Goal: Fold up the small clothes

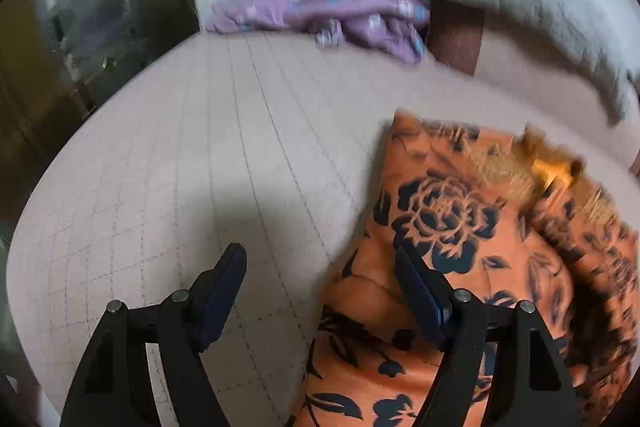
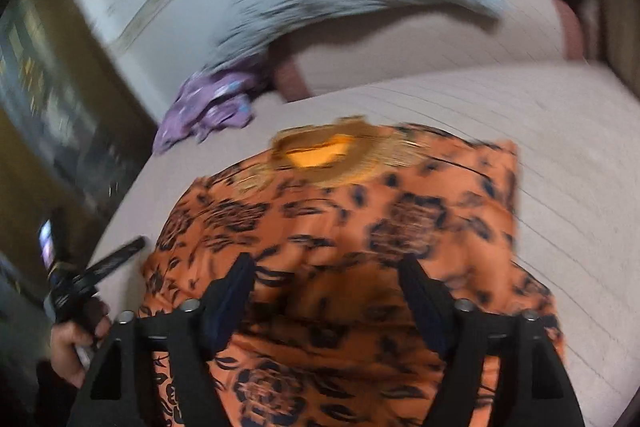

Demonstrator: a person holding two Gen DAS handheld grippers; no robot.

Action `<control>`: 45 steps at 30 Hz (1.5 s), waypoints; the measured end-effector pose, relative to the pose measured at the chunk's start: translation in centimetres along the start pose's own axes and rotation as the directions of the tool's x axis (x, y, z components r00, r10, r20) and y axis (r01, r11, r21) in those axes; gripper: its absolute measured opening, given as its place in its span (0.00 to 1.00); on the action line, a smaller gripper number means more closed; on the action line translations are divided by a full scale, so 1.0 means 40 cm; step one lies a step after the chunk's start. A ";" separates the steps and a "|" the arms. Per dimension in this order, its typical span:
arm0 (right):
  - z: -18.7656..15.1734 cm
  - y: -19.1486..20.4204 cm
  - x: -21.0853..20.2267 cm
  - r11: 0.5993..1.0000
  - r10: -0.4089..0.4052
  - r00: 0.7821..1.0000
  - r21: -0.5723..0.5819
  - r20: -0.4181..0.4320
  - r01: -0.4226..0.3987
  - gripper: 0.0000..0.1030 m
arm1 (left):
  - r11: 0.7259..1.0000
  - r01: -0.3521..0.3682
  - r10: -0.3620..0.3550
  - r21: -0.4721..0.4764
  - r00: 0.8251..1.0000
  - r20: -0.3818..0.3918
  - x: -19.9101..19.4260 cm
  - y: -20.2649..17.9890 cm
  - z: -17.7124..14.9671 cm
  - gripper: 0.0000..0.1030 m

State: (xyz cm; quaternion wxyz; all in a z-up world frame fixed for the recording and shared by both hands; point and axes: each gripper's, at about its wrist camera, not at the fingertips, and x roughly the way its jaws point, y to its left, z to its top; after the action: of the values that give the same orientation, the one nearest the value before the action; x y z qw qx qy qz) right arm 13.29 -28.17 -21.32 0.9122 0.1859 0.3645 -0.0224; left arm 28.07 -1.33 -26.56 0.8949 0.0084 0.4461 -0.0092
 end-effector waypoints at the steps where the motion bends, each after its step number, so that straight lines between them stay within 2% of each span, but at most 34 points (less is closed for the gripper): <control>1: 0.006 0.041 0.017 0.999 -0.002 1.000 -0.049 -0.006 0.001 0.82 | 1.000 -0.002 0.002 0.002 1.000 0.011 0.001 -0.005 0.000 0.75; 4: 0.036 0.163 0.087 0.984 -0.035 0.999 -0.173 -0.033 0.029 0.82 | 0.998 -0.020 0.020 0.052 1.000 -0.001 0.012 -0.023 0.000 0.75; 6: 0.056 0.227 0.143 0.976 -0.041 0.996 -0.218 -0.075 0.024 0.82 | 0.999 -0.023 0.024 0.043 0.999 -0.024 0.025 -0.018 0.000 0.75; 8: 0.066 0.274 0.208 0.964 -0.084 0.989 -0.262 -0.122 0.050 0.82 | 1.000 -0.011 0.012 0.013 0.998 -0.056 0.051 -0.006 0.012 0.75; 10: 0.072 0.296 0.294 0.955 -0.147 0.970 -0.284 -0.192 0.089 0.82 | 1.000 -0.004 0.004 -0.008 0.998 -0.063 0.058 0.004 0.015 0.75; 12: 0.069 0.280 0.354 0.959 -0.170 0.951 -0.264 -0.257 0.100 0.79 | 1.000 -0.014 0.015 0.010 0.998 -0.053 0.059 -0.002 0.009 0.75; 13: 0.068 0.266 0.368 0.961 -0.184 0.944 -0.254 -0.274 0.113 0.61 | 0.999 -0.024 0.025 0.024 0.999 -0.045 0.058 -0.005 0.010 0.75; 14: 0.068 0.246 0.370 0.963 -0.190 0.940 -0.241 -0.284 0.122 0.30 | 0.999 -0.031 0.033 0.039 0.999 -0.035 0.055 -0.010 0.009 0.73; 15: 0.071 0.225 0.359 0.967 -0.191 0.942 -0.221 -0.277 0.131 0.21 | 0.998 -0.032 0.033 0.049 0.999 -0.024 0.050 -0.014 0.009 0.72; 16: 0.079 0.193 0.323 0.976 -0.171 0.954 -0.175 -0.245 0.130 0.10 | 0.998 -0.032 0.032 0.054 0.999 -0.017 0.046 -0.015 0.009 0.70; 17: 0.086 0.168 0.288 0.980 -0.164 0.963 -0.146 -0.213 0.134 0.09 | 0.997 -0.039 0.039 0.061 0.999 -0.006 0.042 -0.019 0.009 0.70; 19: 0.096 0.106 0.202 0.985 -0.162 0.977 -0.081 -0.138 0.152 0.08 | 0.996 -0.056 0.056 0.075 0.998 0.001 0.041 -0.024 0.008 0.70; 21: 0.091 0.019 0.105 0.984 -0.176 0.981 -0.006 -0.081 0.176 0.08 | 0.994 -0.071 0.071 0.083 0.997 0.005 0.037 -0.026 0.004 0.70; 23: 0.066 -0.060 0.036 0.983 -0.166 0.984 0.063 -0.067 0.171 0.12 | 0.991 -0.098 0.096 0.095 0.995 0.023 0.034 -0.035 0.003 0.70; 24: 0.046 -0.101 0.009 0.984 -0.136 0.987 0.103 -0.083 0.144 0.14 | 0.988 -0.112 0.109 0.107 0.994 0.031 0.032 -0.041 0.002 0.70; 26: -0.006 -0.181 -0.018 0.975 -0.075 0.986 0.195 -0.151 0.104 0.29 | 0.979 -0.153 0.148 0.135 0.988 0.050 0.027 -0.054 -0.003 0.70; 27: -0.033 -0.203 -0.028 0.968 -0.071 0.981 0.224 -0.180 0.111 0.33 | 0.976 -0.163 0.157 0.143 0.986 0.056 0.025 -0.057 -0.004 0.70; 29: -0.079 -0.242 -0.057 0.957 -0.037 0.979 0.274 -0.202 0.093 0.61 | 0.971 -0.187 0.177 0.151 0.981 0.082 0.012 -0.062 -0.006 0.70; 31: -0.083 -0.271 -0.085 0.941 0.004 0.989 0.336 -0.147 0.047 0.64 | 0.967 -0.209 0.191 0.146 0.973 0.130 -0.010 -0.063 -0.003 0.70; 34: -0.040 -0.298 -0.122 0.926 0.008 1.000 0.379 -0.019 -0.001 0.64 | 0.964 -0.231 0.202 0.128 0.957 0.211 -0.043 -0.065 0.002 0.70; 35: -0.029 -0.297 -0.121 0.926 0.003 1.000 0.378 -0.006 -0.001 0.64 | 0.967 -0.223 0.191 0.124 0.954 0.230 -0.052 -0.066 0.001 0.70; 39: 0.034 -0.293 -0.044 0.936 -0.036 0.999 0.349 -0.015 0.039 0.64 | 0.972 -0.191 0.148 0.140 0.952 0.266 -0.068 -0.087 0.001 0.70; 42: 0.058 -0.288 0.047 0.944 -0.085 0.994 0.315 -0.062 0.100 0.63 | 0.972 -0.166 0.117 0.163 0.955 0.273 -0.069 -0.103 0.000 0.70; 43: 0.061 -0.282 0.077 0.947 -0.100 0.991 0.298 -0.085 0.121 0.52 | 0.970 -0.169 0.118 0.173 0.955 0.272 -0.066 -0.107 -0.003 0.70; 44: 0.063 -0.275 0.104 0.952 -0.107 0.987 0.273 -0.120 0.136 0.28 | 0.967 -0.174 0.121 0.184 0.956 0.268 -0.061 -0.111 -0.005 0.70; 45: 0.062 -0.263 0.119 0.957 -0.131 0.980 0.240 -0.147 0.164 0.25 | 0.966 -0.177 0.123 0.187 0.956 0.265 -0.058 -0.114 -0.007 0.70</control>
State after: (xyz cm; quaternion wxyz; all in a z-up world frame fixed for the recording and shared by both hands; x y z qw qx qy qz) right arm 16.57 -38.37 -26.27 0.8516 0.2729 0.4299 -0.1244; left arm 26.35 -5.88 -24.89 0.9363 0.1352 0.3240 0.0113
